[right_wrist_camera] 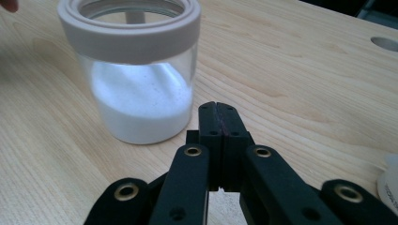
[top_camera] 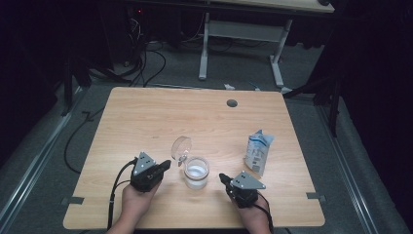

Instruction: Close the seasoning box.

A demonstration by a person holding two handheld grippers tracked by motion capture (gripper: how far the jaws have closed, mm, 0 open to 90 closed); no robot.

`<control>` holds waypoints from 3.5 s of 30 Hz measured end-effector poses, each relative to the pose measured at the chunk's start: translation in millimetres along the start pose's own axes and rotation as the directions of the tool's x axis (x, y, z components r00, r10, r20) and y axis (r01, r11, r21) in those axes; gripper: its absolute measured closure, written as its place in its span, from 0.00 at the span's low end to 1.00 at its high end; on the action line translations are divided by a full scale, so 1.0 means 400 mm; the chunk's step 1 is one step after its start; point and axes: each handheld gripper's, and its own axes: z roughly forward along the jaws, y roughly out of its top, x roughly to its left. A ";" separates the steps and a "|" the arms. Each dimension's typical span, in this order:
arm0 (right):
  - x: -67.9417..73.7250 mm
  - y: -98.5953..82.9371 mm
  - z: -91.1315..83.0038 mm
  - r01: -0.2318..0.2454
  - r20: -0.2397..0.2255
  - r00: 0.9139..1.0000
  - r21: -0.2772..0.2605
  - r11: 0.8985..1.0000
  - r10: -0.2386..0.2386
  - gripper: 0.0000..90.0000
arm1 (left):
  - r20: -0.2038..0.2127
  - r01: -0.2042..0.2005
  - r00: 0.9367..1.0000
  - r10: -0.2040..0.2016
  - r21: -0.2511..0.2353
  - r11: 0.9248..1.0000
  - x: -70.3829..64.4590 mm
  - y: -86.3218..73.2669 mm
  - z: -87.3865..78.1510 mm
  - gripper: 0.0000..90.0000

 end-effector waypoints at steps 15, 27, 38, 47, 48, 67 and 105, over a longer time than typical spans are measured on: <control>0.039 0.014 0.028 0.060 -0.045 0.997 0.009 0.998 -0.059 1.00 | -0.011 0.017 1.000 -0.018 -0.056 0.998 0.001 0.062 -0.006 1.00; 0.053 0.018 0.037 0.083 -0.060 0.995 0.008 0.997 -0.082 1.00 | 0.015 0.019 1.000 -0.018 -0.082 0.996 -0.020 0.080 -0.002 1.00; 0.058 0.018 0.039 0.088 -0.061 0.994 0.009 0.996 -0.087 1.00 | 0.034 0.006 0.999 -0.003 -0.081 0.997 -0.044 0.077 0.005 1.00; 0.059 0.018 0.039 0.089 -0.061 0.994 0.009 0.996 -0.089 1.00 | 0.037 -0.009 0.999 0.011 -0.073 0.997 -0.054 0.071 0.006 1.00; 0.058 0.018 0.039 0.089 -0.061 0.994 0.009 0.996 -0.088 1.00 | 0.036 -0.008 0.999 0.011 -0.076 0.997 -0.053 0.070 0.006 1.00; 0.049 0.014 0.037 0.070 -0.055 0.996 0.015 0.997 -0.069 1.00 | -0.081 0.033 0.996 -0.033 -0.008 0.999 0.045 -0.058 -0.091 0.89; 0.014 0.070 0.058 0.015 -0.013 1.000 -0.013 1.000 -0.015 1.00 | -0.122 0.030 0.992 -0.020 0.074 0.997 0.104 -0.148 -0.147 0.52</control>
